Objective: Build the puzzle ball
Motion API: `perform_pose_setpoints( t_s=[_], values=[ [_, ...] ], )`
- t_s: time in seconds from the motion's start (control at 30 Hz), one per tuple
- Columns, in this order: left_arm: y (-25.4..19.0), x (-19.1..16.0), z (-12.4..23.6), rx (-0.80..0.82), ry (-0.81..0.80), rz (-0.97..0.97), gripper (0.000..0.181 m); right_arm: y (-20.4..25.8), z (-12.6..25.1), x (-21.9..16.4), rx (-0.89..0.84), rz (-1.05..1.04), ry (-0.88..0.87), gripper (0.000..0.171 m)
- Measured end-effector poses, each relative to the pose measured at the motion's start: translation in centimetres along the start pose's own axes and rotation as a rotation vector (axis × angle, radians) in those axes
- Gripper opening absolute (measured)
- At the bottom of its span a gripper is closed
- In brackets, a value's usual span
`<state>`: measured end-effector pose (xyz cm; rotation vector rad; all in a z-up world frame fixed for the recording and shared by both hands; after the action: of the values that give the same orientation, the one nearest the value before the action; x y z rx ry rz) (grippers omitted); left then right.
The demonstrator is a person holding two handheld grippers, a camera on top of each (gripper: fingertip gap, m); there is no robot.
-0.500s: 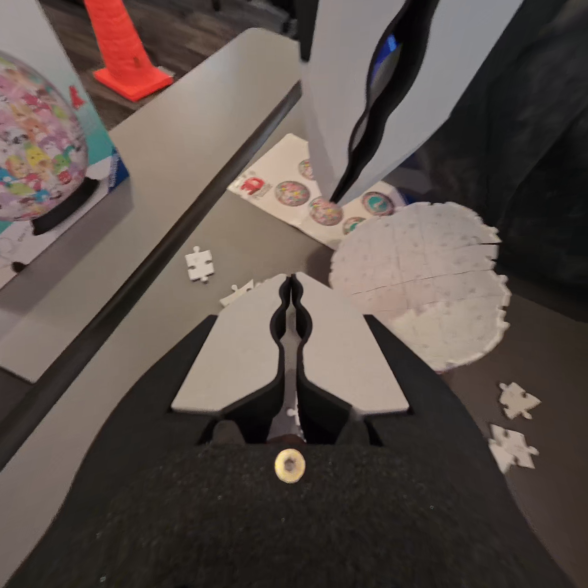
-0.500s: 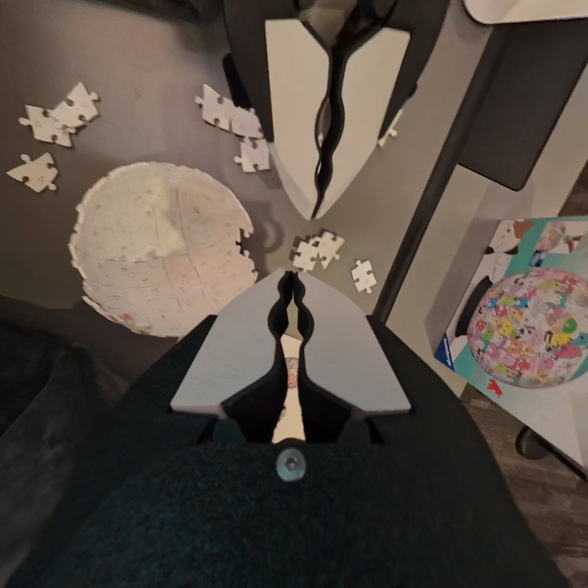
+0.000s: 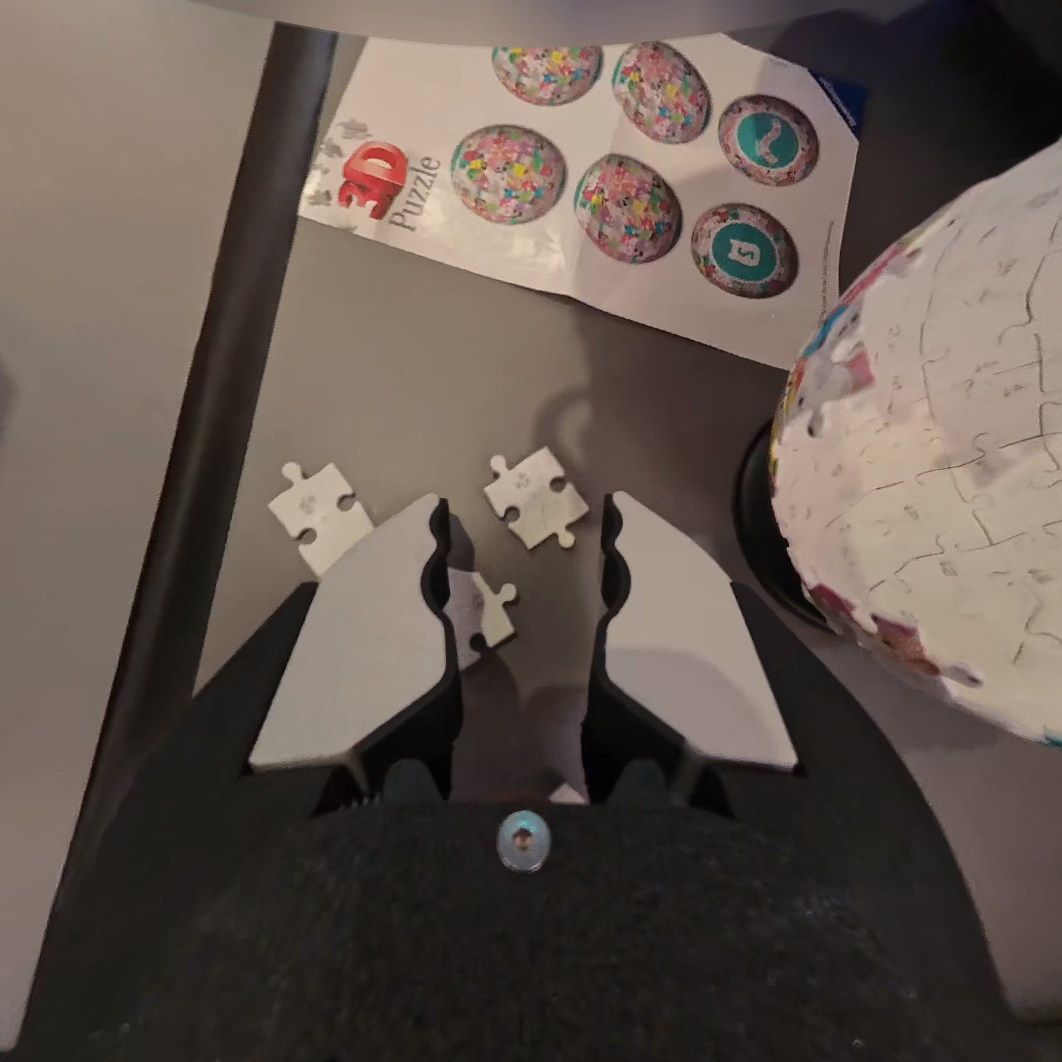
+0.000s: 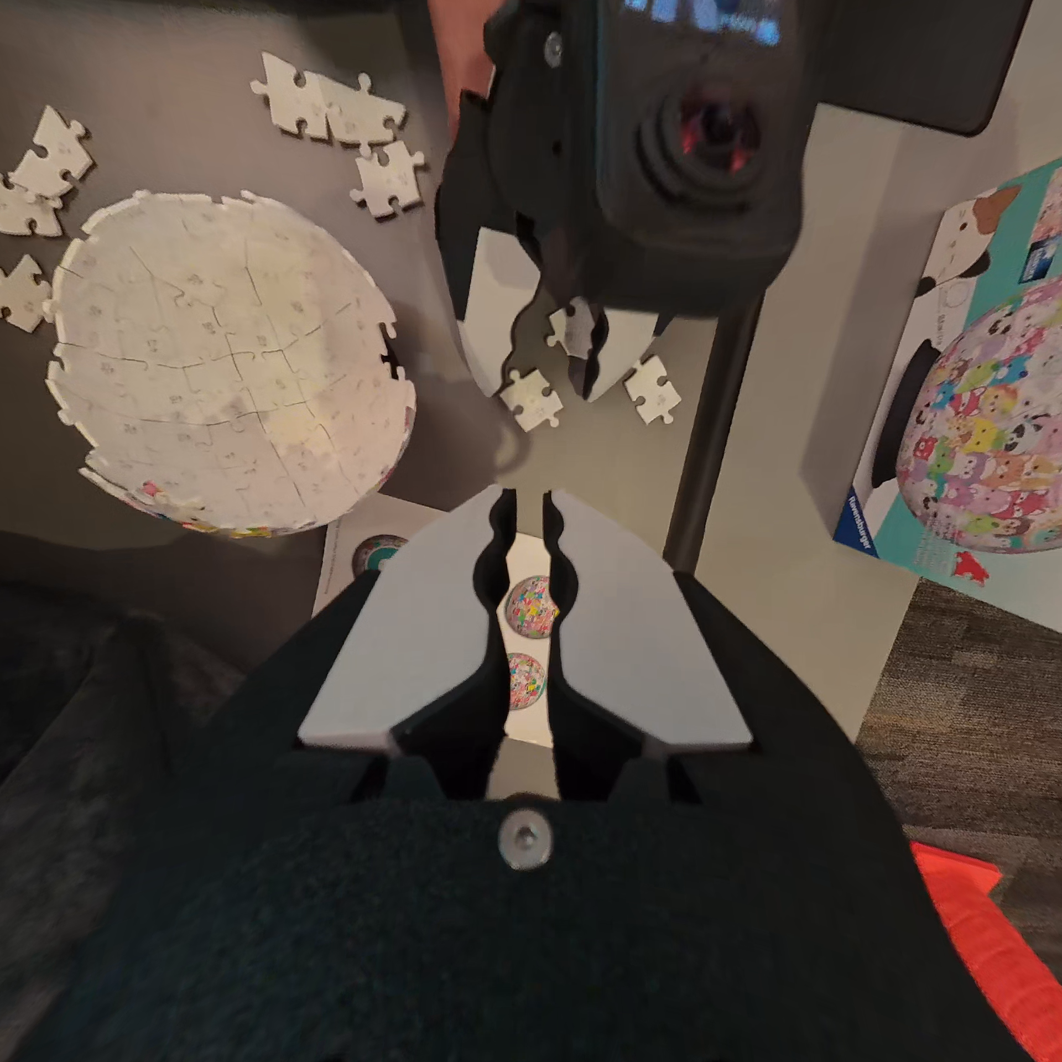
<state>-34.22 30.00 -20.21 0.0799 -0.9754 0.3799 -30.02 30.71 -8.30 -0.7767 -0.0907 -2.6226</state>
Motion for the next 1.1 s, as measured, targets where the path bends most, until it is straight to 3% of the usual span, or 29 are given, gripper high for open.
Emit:
perform_pose_setpoints(
  t_s=[0.2, 0.37, 0.43, 0.47, 0.63, 0.73, 0.83, 1.1],
  values=[
    [0.0, -0.4, -1.1, 0.051, 0.028, -0.100, 0.038, -0.1, -0.6, -0.4, 0.018, -0.019, 0.027, 0.006],
    [0.7, -0.4, -0.6, 0.124, 0.003, -0.137, 0.031, 0.4, -1.7, -0.8, 0.052, -0.028, -0.060, 0.001],
    [1.1, 0.6, 0.3, 0.167, -0.083, -0.169, 0.006, -0.6, -2.7, -1.8, 0.019, -0.058, -0.130, 0.006],
    [1.3, 1.2, 0.9, 0.183, -0.124, -0.170, 0.003, -1.5, -3.1, -2.1, -0.006, -0.107, -0.187, 0.008],
    [1.9, 1.7, 2.6, 0.234, -0.177, -0.153, 0.001, -2.9, -5.3, -1.8, 0.133, -0.401, -0.412, 0.012],
    [1.9, 2.0, 3.4, 0.248, -0.211, -0.129, 0.001, -3.7, -7.0, -2.3, 0.078, -0.345, -0.380, 0.017],
    [2.1, 3.3, 4.2, 0.264, -0.294, -0.084, 0.001, -3.0, -7.9, -0.8, 0.154, -0.326, -0.463, 0.020],
    [1.8, 5.5, 5.8, 0.153, -0.513, 0.118, 0.001, -3.0, -6.2, 1.2, 0.087, -0.195, -0.537, 0.009]
  ],
)
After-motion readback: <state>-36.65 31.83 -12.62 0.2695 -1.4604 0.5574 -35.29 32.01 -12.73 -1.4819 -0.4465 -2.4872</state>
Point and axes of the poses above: each gripper's, where its closed fingertips meet, z back along the fingers, x out of its top, y = z × x across the jaws, the point moved 1 cm from there along z, back along the fingers, and after that the axes turned 14 degrees about -y, right-handed, at the moved point
